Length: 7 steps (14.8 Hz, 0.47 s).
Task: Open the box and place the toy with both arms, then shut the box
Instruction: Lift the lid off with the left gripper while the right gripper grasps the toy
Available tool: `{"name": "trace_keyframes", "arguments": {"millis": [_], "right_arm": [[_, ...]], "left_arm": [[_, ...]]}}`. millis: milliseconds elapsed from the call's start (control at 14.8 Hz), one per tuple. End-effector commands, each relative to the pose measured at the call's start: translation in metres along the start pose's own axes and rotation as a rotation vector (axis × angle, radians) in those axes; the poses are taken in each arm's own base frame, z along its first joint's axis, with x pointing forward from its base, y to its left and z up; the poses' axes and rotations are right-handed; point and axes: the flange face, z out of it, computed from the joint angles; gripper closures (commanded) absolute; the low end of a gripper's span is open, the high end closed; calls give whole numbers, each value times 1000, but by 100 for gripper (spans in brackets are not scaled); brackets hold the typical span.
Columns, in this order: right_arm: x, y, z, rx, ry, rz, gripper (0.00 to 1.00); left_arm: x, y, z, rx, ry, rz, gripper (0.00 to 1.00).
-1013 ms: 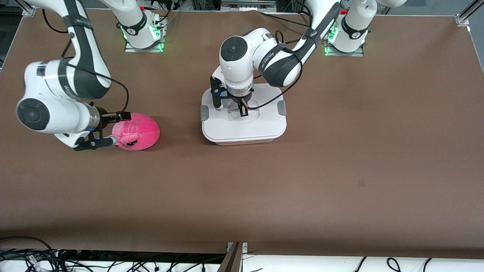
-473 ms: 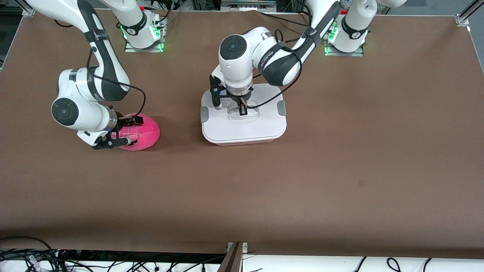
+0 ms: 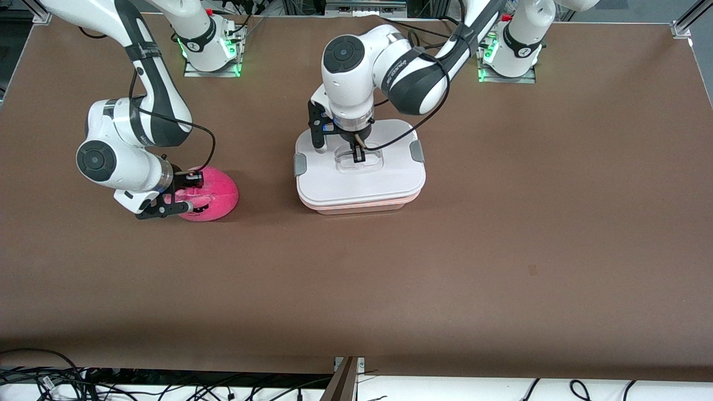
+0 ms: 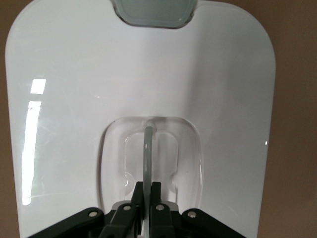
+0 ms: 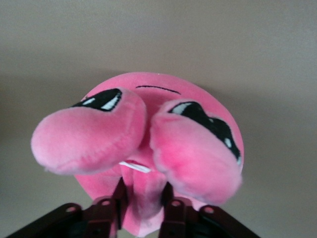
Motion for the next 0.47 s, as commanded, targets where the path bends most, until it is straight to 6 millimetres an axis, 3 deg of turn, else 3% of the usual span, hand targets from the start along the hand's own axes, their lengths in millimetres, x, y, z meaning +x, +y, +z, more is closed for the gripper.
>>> {"name": "trace_keyframes", "arguments": {"millis": [0,135,270,405], "right_arm": [[-6,-2,-15,9,24,-60,100],[-1,-3,-36,9,32,-129,100],[1,-5,-58,4,25,-141,100],[6,-29,-91,1,44,-213,100]], "left_arm": [[-33,-24,-32,-8,-28,-49,100],[-73,-61,-49,-61,-25,-139,100],[-127,-109,-59,-89,-47,-215,100],[-190,-157,-59,-142,-48,-265,100]]}}
